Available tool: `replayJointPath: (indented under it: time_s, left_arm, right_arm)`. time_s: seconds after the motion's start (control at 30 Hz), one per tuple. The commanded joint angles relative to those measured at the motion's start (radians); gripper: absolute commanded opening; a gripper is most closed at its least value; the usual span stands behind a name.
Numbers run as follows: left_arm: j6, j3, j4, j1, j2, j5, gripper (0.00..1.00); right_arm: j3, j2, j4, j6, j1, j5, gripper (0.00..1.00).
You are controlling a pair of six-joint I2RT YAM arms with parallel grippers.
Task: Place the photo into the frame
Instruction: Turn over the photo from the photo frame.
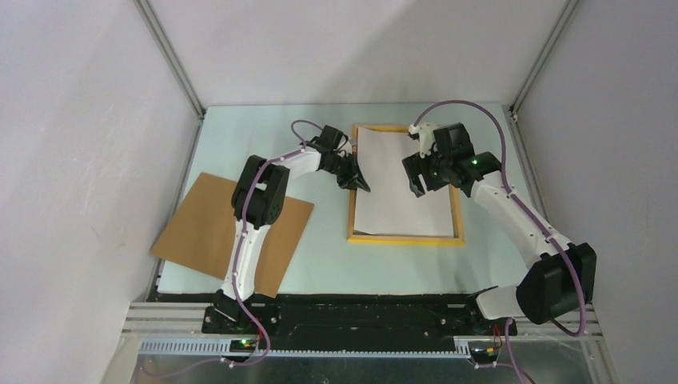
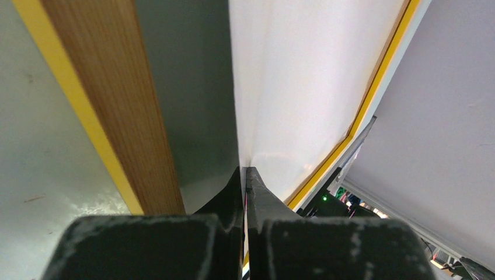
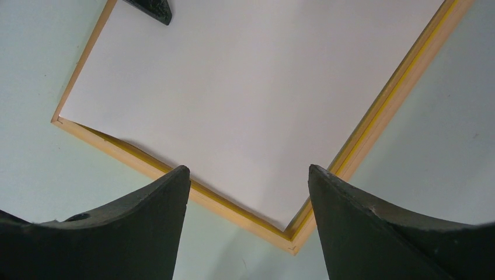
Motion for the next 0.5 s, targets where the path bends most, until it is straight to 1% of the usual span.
replayJointPath:
  time_s: [0.0, 0.47]
  left_arm:
    - [-0.015, -0.002, 0.025, -0.005, -0.054, -0.011, 0.00]
    - [-0.047, 0.030, 0.031, -0.018, -0.028, -0.017, 0.00]
  right_arm:
    - [-0.001, -0.028, 0.026, 0.015, -0.006, -0.013, 0.78]
    - [-0.002, -0.024, 0.020, 0.018, -0.007, -0.021, 0.78]
